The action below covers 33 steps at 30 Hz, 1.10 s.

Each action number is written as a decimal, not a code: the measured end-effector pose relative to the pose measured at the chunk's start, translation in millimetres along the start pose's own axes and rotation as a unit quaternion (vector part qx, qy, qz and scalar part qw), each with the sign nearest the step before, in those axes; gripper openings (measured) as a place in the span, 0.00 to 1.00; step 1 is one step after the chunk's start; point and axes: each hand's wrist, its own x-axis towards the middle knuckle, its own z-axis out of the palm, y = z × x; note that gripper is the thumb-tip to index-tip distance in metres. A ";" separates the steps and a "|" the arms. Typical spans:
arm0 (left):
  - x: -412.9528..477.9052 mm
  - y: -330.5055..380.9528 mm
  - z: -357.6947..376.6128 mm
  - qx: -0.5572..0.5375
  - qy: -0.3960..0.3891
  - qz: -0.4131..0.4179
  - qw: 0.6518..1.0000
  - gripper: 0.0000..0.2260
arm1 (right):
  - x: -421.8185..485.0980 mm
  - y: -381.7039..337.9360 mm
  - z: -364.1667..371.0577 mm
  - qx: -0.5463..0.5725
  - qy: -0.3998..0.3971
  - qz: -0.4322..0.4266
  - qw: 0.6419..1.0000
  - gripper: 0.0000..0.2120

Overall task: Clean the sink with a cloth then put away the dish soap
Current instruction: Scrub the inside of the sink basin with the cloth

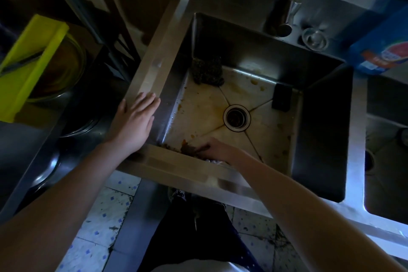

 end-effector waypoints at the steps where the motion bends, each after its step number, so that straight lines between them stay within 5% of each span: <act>1: 0.5 0.8 -0.8 0.006 0.001 0.001 1.000 0.22 | -1.7 9.8 -3.0 -0.022 0.022 -0.014 0.999 0.14; 11: 7.7 11.1 -11.7 0.038 -0.006 0.015 0.999 0.23 | -17.2 125.8 -50.0 -0.095 0.077 0.073 0.990 0.14; 18: 38.4 14.9 -15.5 0.010 0.001 0.053 0.999 0.21 | 3.8 87.4 -36.9 -0.062 0.031 0.103 0.992 0.08; 23: 60.5 6.0 -22.0 0.042 -0.016 0.070 0.997 0.22 | 33.3 17.7 -8.0 0.019 -0.071 0.048 0.996 0.16; 27: 78.8 3.6 -23.7 0.038 -0.019 0.084 0.996 0.22 | 53.3 -18.5 8.2 -0.028 -0.051 -0.082 0.995 0.09; 33: 87.0 2.3 -20.7 0.010 -0.028 0.069 0.997 0.23 | 80.9 -26.2 17.4 -0.133 -0.026 -0.141 0.981 0.12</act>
